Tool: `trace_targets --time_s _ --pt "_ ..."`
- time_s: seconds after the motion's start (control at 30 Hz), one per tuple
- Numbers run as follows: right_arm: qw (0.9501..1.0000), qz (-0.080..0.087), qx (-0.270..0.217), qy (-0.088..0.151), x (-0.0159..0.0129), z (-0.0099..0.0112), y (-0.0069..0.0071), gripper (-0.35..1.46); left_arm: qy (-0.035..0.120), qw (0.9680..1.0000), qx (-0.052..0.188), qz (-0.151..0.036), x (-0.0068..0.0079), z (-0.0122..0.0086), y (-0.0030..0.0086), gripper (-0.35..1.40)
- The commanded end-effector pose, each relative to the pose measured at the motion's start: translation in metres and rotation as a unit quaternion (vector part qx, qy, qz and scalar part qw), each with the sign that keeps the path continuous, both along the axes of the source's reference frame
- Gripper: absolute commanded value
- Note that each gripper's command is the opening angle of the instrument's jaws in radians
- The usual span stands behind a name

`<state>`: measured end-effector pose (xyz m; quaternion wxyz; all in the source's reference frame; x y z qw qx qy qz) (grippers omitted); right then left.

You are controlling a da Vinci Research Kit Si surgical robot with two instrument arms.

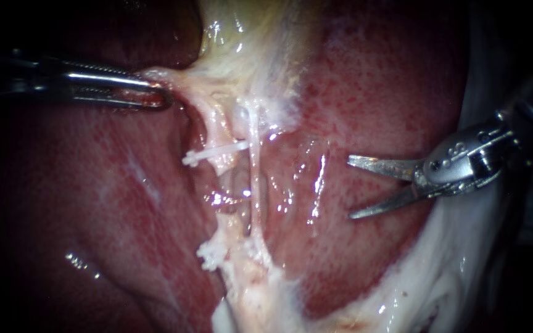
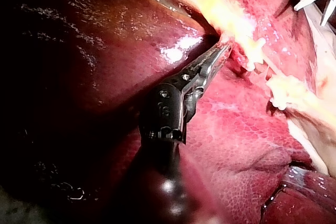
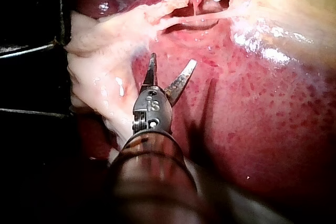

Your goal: Go back from the cut left tube

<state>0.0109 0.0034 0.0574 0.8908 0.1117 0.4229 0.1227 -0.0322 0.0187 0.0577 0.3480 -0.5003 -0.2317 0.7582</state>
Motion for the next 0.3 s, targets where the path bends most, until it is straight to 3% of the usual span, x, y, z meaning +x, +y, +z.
trace_targets --time_s 0.03,0.3 --pt "1.0000 0.000 0.000 0.001 0.0000 0.0000 0.0000 1.45 0.001 1.0000 0.001 0.000 0.0000 0.0000 -0.0001 -0.35" --pt "1.0000 0.000 0.000 0.000 0.0003 -0.0001 0.0000 1.45 0.000 1.0000 0.002 0.001 0.0003 -0.0004 0.0001 -0.35"
